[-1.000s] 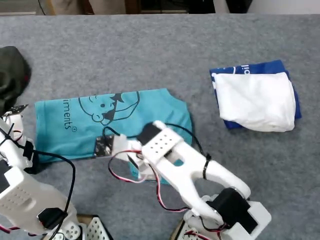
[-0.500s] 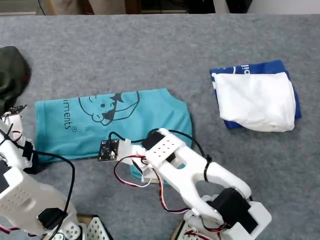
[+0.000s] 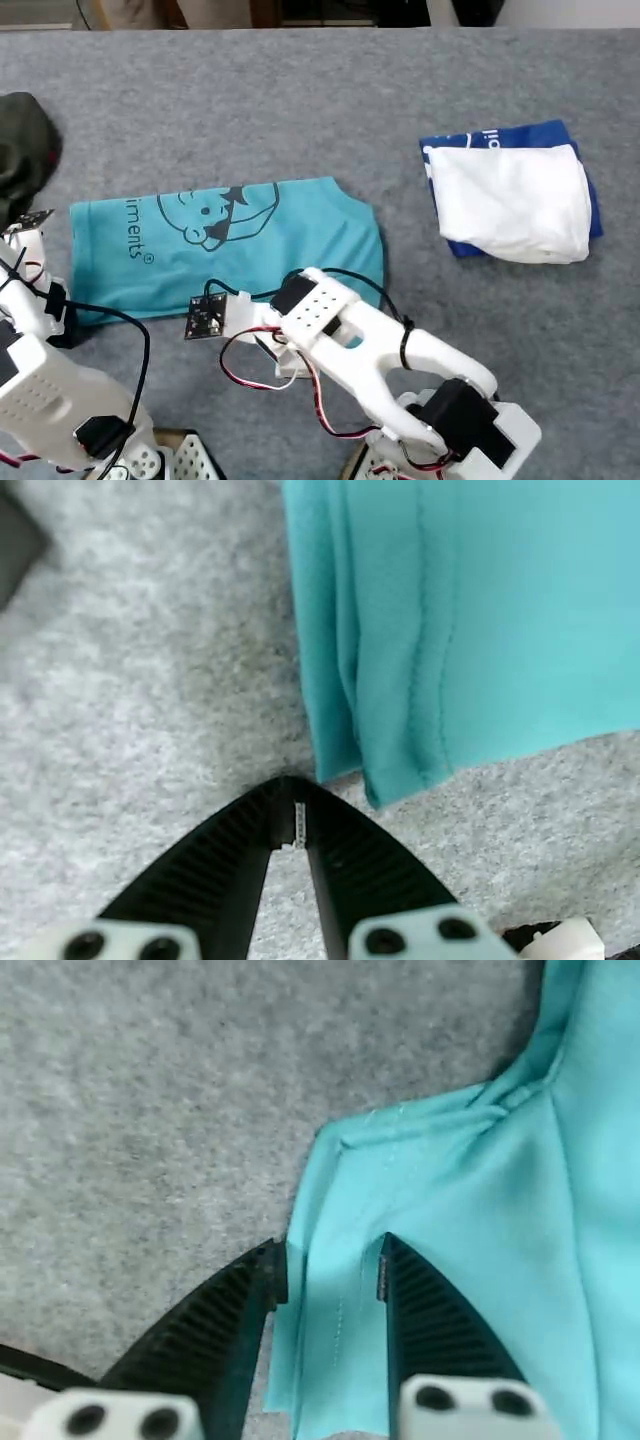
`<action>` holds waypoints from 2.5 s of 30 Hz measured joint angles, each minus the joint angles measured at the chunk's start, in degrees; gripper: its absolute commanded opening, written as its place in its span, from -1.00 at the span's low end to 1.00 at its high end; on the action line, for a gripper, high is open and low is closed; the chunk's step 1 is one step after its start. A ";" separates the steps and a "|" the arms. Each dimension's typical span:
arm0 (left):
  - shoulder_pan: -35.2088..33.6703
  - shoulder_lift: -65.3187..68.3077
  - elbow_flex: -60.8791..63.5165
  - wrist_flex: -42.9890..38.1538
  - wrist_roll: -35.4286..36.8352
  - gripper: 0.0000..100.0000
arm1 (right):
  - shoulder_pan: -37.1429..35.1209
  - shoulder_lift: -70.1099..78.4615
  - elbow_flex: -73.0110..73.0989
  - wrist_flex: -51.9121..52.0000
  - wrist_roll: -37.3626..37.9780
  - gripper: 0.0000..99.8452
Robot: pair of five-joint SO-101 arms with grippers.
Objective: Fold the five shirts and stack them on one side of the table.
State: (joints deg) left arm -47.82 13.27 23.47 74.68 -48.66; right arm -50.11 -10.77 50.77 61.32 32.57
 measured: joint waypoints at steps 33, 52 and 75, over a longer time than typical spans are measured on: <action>-0.09 0.00 0.00 0.00 -2.11 -0.96 | 4.31 12.92 -10.55 2.73 -1.05 -1.00; -0.09 0.00 0.00 0.00 -2.11 -0.96 | 13.71 46.33 -76.31 39.74 17.23 -1.00; -0.09 0.00 0.00 0.00 -6.77 -0.96 | 14.15 59.43 -99.08 39.38 23.56 -0.66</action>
State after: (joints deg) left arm -47.91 13.27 23.47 74.68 -55.43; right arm -35.96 48.66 -48.31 100.70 56.13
